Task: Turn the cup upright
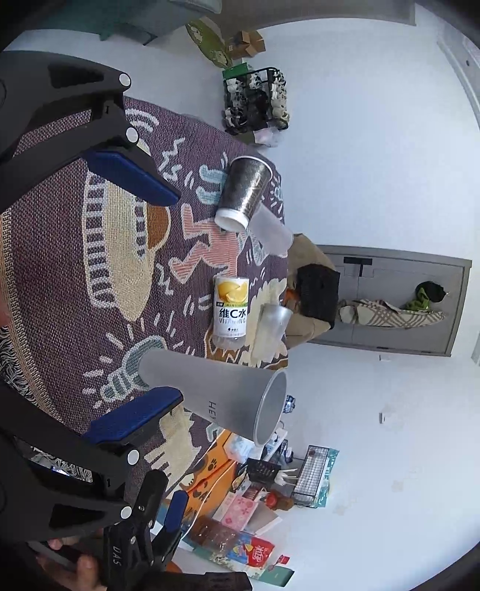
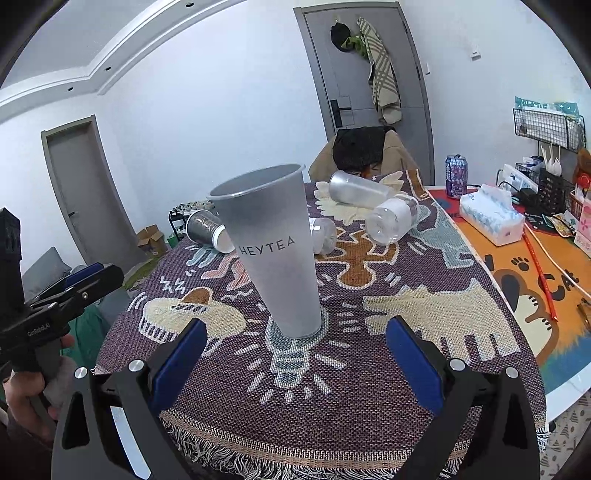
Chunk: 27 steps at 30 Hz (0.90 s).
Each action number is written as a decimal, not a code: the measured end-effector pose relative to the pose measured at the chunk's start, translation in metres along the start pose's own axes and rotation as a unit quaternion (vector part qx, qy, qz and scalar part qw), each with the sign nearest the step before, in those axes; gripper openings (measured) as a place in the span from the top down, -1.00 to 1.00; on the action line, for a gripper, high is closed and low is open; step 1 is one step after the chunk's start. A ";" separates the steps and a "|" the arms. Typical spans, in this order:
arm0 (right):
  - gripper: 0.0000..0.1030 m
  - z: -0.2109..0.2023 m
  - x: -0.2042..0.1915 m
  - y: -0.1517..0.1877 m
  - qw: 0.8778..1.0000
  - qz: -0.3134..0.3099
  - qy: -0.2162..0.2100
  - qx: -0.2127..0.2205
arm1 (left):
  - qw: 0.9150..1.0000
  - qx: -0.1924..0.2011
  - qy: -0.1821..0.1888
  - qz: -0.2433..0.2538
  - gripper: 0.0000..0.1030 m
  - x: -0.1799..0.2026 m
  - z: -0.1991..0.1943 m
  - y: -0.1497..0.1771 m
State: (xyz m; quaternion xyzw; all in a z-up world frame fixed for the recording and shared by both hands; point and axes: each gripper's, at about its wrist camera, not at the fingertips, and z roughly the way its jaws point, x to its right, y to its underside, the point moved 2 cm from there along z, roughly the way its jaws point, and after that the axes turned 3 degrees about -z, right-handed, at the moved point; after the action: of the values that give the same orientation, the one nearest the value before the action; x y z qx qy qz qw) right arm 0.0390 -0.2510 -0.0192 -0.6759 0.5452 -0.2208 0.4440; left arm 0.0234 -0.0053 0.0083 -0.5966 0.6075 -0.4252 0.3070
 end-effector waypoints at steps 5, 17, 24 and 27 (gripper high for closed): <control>-0.85 -0.006 0.000 -0.002 1.000 0.000 0.004 0.009 | 1.000 0.006 -0.002 -0.001 -0.89 -0.002 -0.005 0.000; -0.85 -0.010 -0.002 0.001 1.000 0.000 -0.003 0.013 | 1.000 0.022 -0.009 -0.001 -0.89 0.001 -0.011 -0.001; -0.85 -0.012 0.003 0.004 1.000 0.004 -0.001 0.015 | 1.000 0.019 -0.011 -0.001 -0.89 0.002 -0.007 0.001; -0.85 -0.012 0.004 0.005 1.000 0.006 0.001 0.016 | 1.000 0.019 -0.011 -0.001 -0.89 0.003 -0.007 0.001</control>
State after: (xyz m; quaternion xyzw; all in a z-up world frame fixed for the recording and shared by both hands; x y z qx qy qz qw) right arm 0.0282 -0.2593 -0.0176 -0.6657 0.5458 -0.2273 0.4553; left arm 0.0165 -0.0070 0.0107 -0.5954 0.5954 -0.4309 0.3247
